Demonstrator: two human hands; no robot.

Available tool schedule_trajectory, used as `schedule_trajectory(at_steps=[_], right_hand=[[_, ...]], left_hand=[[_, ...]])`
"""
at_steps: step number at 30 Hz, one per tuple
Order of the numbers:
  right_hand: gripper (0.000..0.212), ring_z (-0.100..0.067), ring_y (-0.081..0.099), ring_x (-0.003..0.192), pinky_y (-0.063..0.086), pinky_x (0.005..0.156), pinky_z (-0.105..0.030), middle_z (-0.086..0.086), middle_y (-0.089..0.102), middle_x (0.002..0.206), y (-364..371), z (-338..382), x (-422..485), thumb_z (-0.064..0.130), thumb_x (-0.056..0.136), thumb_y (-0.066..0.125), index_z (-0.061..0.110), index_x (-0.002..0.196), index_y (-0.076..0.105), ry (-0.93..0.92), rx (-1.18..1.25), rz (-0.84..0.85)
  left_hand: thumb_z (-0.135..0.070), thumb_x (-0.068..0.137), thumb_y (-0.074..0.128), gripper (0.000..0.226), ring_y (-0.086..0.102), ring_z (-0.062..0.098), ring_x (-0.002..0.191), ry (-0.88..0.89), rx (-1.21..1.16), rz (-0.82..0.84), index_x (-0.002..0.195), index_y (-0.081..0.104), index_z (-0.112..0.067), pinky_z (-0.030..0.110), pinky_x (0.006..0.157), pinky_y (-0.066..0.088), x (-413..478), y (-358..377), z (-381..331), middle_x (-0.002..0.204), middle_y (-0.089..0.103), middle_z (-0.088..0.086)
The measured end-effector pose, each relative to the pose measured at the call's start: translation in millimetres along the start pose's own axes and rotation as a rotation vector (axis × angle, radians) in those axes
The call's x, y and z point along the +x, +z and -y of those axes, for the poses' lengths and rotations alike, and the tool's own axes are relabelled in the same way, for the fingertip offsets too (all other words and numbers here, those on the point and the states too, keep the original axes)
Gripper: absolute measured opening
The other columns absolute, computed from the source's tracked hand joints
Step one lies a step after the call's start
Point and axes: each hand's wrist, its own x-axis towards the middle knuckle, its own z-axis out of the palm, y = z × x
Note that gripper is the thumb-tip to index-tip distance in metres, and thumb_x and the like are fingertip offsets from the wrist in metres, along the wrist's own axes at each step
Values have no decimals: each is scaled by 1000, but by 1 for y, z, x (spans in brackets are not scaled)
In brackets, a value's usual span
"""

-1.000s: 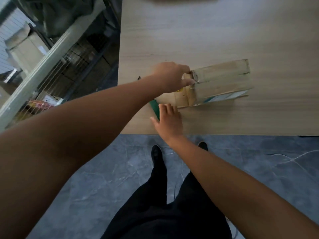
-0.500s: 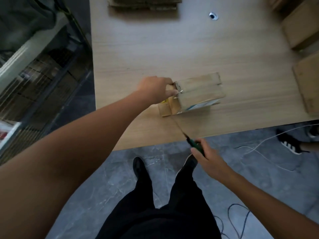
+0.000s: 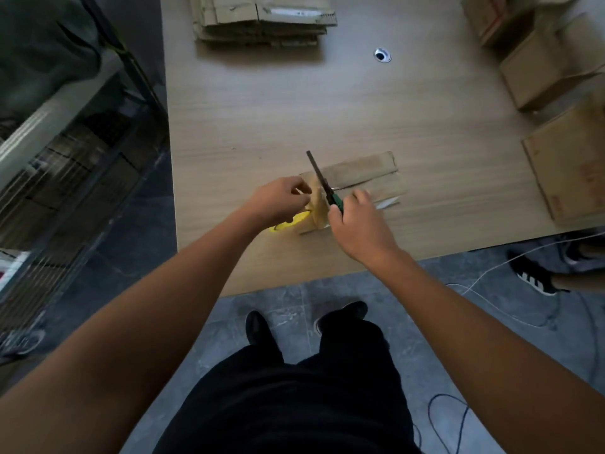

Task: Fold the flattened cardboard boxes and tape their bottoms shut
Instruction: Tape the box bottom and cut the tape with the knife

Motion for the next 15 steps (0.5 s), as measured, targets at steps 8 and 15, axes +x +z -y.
schedule_trajectory(at_steps=[8,15], right_hand=[[60,-45,2,153,16,124,-53,-26,19,158,3,14,0,46,108,31,-3,129,59,59,-62,98],[61,-42,-10,154,10,124,-51,-22,-3,166,4,16,-3,45,109,27,-3,127,60,81,-136,178]], left_hand=[[-42,85,77,33,72,10,70,1,9,9,111,70,-24,28,76,58,4,-15,5,101,74,-3],[-35,90,69,14,73,18,62,-14,-121,-17,95,71,-22,38,73,63,9,-4,15,86,75,-3]])
